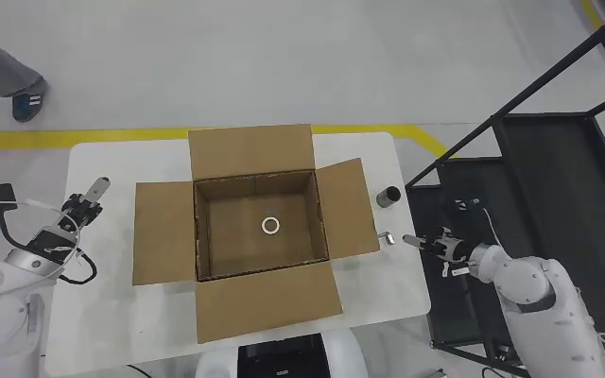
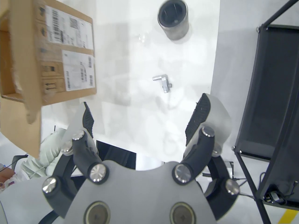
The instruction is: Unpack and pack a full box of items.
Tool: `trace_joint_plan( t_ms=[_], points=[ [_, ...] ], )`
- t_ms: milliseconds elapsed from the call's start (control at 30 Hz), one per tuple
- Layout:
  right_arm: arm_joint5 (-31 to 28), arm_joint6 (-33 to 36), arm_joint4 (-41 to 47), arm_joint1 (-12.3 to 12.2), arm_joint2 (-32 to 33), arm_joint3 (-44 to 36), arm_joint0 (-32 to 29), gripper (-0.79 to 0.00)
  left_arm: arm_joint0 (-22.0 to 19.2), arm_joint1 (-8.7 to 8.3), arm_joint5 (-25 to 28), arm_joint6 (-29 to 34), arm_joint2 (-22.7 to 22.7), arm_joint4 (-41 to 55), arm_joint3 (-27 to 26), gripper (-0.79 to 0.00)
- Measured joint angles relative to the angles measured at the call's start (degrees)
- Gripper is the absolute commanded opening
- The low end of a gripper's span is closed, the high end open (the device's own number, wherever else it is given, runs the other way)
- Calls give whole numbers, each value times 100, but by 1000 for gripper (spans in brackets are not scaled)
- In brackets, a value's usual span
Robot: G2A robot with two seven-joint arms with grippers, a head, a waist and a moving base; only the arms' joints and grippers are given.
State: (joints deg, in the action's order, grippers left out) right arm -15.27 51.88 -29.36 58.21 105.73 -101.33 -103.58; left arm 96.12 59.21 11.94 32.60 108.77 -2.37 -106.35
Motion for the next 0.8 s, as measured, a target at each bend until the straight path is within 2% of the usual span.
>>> trace_joint_plan(
  t_ms=[133,533,800],
  points=[
    [-192,-69,-487,-13,-397,628,326,0,0,0,0,0,0,0,0,0],
    [-705,-376,-951,53,-1607,2205,1592,0,0,0,0,0,0,0,0,0],
    [-937,-456,-1119,91,-2083,2824,2173,0,0,0,0,0,0,0,0,0]
  ],
)
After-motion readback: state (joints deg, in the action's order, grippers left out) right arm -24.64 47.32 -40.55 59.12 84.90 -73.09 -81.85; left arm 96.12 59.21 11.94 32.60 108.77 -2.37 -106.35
